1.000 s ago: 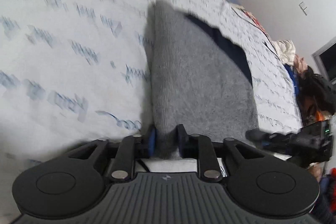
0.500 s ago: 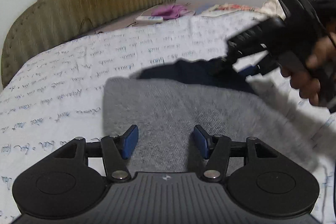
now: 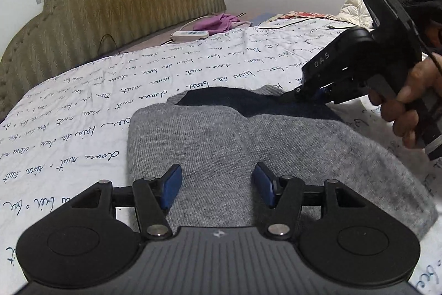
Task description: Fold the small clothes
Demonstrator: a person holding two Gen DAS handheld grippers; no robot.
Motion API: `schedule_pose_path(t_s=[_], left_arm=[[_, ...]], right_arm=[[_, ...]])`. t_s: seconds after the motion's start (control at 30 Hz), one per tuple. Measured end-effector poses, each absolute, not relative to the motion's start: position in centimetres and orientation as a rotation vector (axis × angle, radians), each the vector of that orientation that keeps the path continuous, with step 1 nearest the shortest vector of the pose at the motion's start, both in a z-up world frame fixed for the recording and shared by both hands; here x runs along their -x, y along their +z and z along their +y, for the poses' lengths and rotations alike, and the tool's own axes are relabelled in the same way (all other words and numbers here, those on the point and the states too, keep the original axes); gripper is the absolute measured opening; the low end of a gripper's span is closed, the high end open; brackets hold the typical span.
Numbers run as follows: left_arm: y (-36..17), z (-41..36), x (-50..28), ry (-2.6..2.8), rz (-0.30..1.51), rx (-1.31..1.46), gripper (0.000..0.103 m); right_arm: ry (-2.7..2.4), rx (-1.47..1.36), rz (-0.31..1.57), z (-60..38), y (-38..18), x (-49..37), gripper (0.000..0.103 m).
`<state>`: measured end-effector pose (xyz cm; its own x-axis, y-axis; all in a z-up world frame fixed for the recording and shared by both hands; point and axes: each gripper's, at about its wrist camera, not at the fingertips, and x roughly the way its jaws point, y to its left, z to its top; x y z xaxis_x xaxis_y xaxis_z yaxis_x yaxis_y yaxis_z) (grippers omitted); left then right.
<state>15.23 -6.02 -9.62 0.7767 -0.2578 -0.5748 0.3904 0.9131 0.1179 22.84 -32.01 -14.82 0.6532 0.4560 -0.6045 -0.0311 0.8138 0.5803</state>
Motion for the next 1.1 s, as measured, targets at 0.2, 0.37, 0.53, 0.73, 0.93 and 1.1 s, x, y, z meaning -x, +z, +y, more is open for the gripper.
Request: schedule_pose_path(t_s=[0.2, 0.37, 0.53, 0.73, 0.93, 1.1], left_arm=[[-6.0, -3.4, -13.7, -0.393, 0.548, -0.112, 0.058], [-6.1, -4.9, -19.3, -0.350, 0.600, -0.126, 0.058], [-9.8, -6.5, -22.8, -0.304, 0.679, -0.185, 0.060], [-10.5, -7.5, -22.9, -0.263, 0.638, -0.209, 0.061], [-8.1, -5.0, -20.6, -0.274, 0.672, -0.103, 0.062], [-7.8, -4.2, -19.3, -0.267, 0.725, -0.064, 0.062]], right_arm=[[0.294, -0.560, 0.676, -32.4, -10.1, -19.8, 0.028], [0.430, -0.642, 0.675, -29.3, -8.8, -18.2, 0.028], [0.317, -0.656, 0.821, -28.6, -13.6, -21.0, 0.025], [0.284, -0.692, 0.841, -29.3, -15.0, -21.9, 0.002], [0.308, -0.583, 0.691, -28.6, -9.9, -16.7, 0.043], [0.420, -0.549, 0.665, -27.1, -8.9, -14.1, 0.048]])
